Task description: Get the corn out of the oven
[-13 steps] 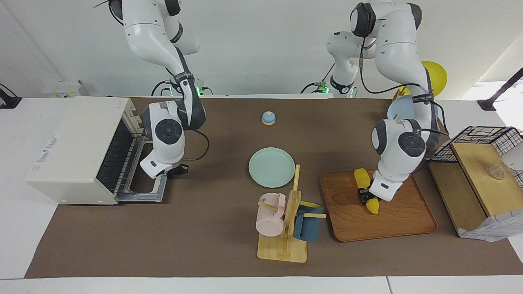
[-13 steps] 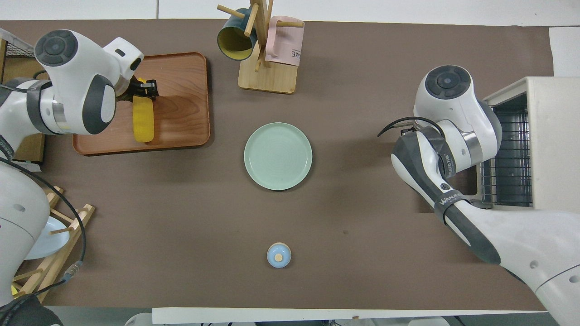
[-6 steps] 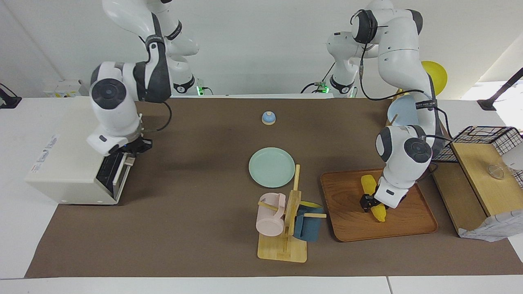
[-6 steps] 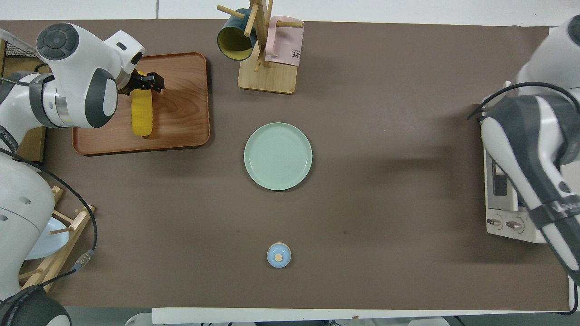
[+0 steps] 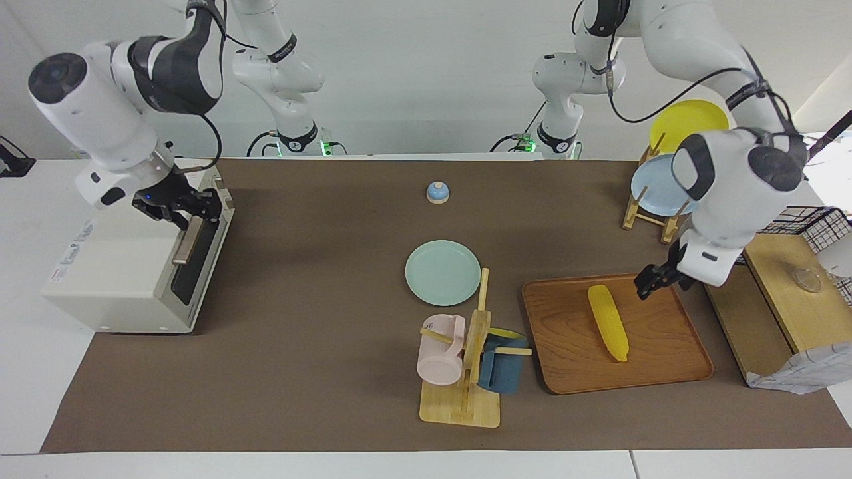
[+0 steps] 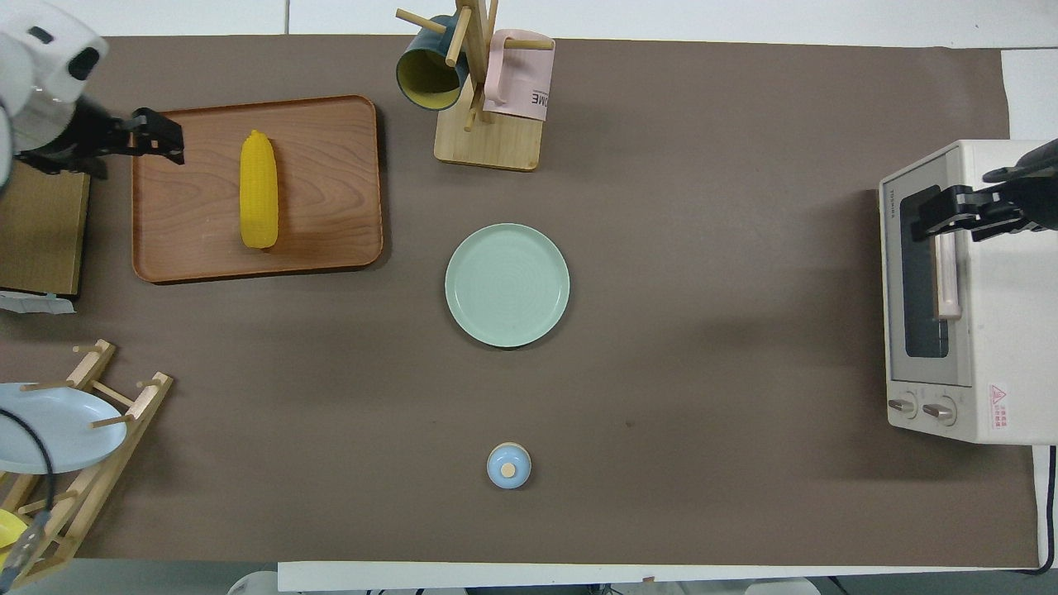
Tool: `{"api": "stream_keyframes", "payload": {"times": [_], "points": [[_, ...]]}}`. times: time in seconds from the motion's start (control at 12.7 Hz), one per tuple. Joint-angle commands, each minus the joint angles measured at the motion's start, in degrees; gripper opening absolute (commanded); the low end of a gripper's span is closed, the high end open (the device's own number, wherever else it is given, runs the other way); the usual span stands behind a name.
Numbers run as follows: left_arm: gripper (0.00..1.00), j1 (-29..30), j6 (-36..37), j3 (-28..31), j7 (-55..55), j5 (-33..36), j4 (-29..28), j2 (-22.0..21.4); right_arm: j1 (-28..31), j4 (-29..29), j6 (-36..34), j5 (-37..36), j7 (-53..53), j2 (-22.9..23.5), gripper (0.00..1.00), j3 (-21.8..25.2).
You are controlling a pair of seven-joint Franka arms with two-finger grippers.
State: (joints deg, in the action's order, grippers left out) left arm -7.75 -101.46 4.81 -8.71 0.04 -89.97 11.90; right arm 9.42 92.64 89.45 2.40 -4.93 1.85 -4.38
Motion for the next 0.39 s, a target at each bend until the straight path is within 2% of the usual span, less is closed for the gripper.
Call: {"api": "stream_keyframes", "payload": {"times": [0.0, 0.16, 0.31], "points": [[1.0, 0.89, 8.0, -0.24, 5.16, 0.31, -2.31, -8.8, 0.51, -8.86, -7.95, 0.68, 1.58, 0.43, 1.0, -0.37], [1.0, 0.89, 9.87, -0.24, 7.66, 0.22, -2.31, -11.98, 0.34, -12.12, -12.09, -4.21, 1.59, 0.35, 1.0, -0.8], [1.0, 0.89, 10.23, -0.24, 7.66, 0.22, -2.31, -12.08, -0.37, -9.43, -11.58, -6.44, 1.68, -0.87, 1.0, -1.33]]}}
